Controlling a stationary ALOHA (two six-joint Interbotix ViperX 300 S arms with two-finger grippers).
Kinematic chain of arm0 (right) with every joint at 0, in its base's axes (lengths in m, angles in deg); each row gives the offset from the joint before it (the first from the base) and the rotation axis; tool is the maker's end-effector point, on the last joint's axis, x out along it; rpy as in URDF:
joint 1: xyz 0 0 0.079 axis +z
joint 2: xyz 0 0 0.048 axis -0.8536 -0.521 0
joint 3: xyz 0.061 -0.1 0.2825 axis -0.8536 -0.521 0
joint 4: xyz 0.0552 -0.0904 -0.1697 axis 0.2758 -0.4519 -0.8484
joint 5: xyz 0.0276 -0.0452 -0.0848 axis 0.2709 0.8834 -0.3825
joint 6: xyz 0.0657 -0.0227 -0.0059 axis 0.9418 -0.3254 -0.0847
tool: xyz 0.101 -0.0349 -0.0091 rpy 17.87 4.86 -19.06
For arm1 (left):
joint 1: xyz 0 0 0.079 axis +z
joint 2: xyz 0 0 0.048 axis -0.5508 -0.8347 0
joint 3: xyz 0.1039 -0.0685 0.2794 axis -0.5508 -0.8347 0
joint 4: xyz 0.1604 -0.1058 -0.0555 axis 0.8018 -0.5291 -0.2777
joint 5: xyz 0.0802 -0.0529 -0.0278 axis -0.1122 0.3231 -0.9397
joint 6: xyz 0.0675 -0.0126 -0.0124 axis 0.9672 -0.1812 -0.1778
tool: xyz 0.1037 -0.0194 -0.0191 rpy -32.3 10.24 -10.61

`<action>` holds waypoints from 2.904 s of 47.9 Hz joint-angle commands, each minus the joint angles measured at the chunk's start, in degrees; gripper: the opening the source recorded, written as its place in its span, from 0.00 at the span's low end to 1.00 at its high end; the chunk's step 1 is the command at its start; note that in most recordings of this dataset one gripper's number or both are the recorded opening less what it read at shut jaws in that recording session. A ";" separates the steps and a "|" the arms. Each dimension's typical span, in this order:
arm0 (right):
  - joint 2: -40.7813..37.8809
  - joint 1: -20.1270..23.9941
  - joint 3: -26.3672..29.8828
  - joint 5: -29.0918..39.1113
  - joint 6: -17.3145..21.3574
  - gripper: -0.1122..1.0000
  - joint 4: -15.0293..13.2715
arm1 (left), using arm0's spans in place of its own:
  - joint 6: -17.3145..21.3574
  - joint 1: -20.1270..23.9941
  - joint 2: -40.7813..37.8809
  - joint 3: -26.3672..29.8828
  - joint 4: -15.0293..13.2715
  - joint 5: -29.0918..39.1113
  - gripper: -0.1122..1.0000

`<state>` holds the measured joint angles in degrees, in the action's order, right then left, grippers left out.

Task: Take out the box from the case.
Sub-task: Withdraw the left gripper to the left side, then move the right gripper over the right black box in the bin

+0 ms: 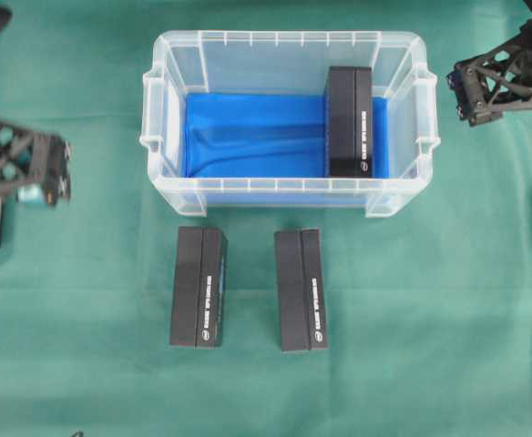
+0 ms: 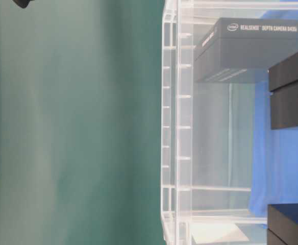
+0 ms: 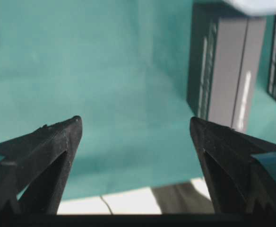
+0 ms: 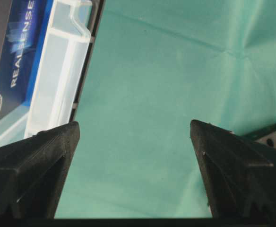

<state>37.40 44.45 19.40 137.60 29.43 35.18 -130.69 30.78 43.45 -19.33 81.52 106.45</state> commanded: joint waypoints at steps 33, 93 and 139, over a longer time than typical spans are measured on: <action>0.70 -0.09 0.62 1.14 3.96 0.93 1.76 | 17.84 19.34 -0.26 0.97 -1.93 1.93 0.97; -21.45 1.76 23.03 -2.29 7.03 0.93 4.04 | 20.65 18.90 -3.08 3.16 -2.11 2.90 0.97; -24.87 2.11 26.37 -1.93 7.47 0.93 5.01 | 21.88 18.90 -2.64 3.16 -2.11 2.46 0.97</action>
<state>11.74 46.65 44.45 135.67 37.08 40.10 -108.81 49.77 40.29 -17.58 79.49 109.17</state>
